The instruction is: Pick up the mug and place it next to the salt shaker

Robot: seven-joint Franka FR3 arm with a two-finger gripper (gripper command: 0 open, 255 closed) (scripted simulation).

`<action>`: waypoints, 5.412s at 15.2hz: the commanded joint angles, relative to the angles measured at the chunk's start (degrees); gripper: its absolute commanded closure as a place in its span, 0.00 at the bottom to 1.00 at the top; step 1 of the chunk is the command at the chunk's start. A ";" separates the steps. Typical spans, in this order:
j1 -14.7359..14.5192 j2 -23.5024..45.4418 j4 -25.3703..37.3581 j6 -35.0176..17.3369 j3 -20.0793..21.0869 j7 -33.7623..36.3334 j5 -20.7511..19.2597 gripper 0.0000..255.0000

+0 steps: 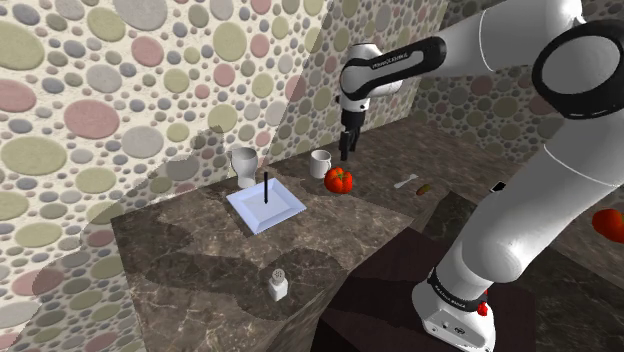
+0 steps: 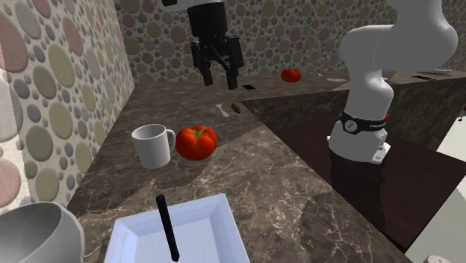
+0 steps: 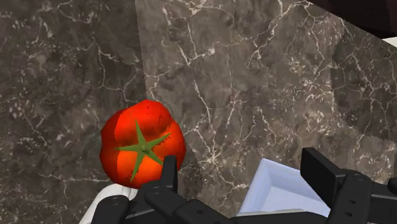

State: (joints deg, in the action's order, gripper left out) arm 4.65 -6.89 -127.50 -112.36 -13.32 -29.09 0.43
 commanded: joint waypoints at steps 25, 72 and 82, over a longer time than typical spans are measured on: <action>8.77 44.11 38.03 -9.01 -0.41 -15.82 10.39 0.00; 8.34 36.12 46.26 6.98 -1.81 -14.16 8.04 1.00; 3.31 26.61 35.98 5.78 -1.20 -8.92 5.85 1.00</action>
State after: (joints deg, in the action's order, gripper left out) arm 8.86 21.82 -88.50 -105.56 -14.60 -38.90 6.74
